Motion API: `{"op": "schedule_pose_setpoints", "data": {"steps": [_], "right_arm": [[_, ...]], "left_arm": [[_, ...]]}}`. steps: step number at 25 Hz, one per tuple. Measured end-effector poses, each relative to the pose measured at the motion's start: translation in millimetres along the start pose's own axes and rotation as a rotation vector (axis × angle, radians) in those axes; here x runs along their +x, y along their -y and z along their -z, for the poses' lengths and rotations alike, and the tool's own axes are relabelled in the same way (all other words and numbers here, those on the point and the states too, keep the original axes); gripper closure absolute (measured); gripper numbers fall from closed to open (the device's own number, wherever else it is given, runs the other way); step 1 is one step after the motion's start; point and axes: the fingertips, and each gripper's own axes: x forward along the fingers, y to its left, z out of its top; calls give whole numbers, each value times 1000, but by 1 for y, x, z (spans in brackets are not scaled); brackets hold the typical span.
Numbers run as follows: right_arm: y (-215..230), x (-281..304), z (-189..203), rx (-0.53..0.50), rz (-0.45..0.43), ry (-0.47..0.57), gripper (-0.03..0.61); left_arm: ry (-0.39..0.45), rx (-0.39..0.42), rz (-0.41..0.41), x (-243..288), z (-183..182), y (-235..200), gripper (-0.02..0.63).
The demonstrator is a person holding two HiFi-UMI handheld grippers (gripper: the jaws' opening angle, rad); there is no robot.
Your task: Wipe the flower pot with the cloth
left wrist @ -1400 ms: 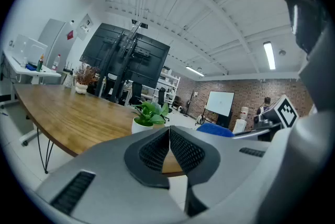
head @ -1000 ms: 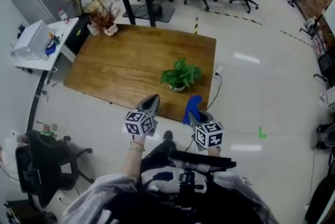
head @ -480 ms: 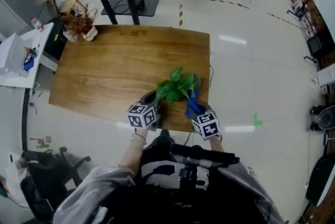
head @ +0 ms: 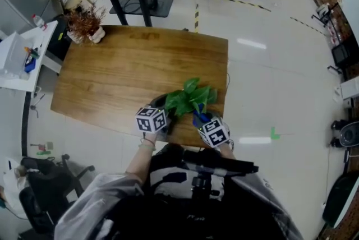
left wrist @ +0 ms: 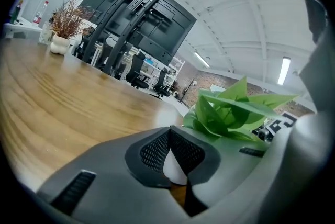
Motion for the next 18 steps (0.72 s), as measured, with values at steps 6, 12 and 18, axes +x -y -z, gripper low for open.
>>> {"op": "schedule_pose_setpoints", "data": {"steps": [6,12,18], "right_arm": [[-25,6,6,-60,-109,-21,509],[-24,1,8,-52,-130,-17,509],[22,-17,27,72,-26,17,509]], "left_arm": [[34,-27,-41,6,-6,-10,606],[56,-31,-84,-10,-12,-19,606],[53,-64,-73,-40,3,-15,606]]}}
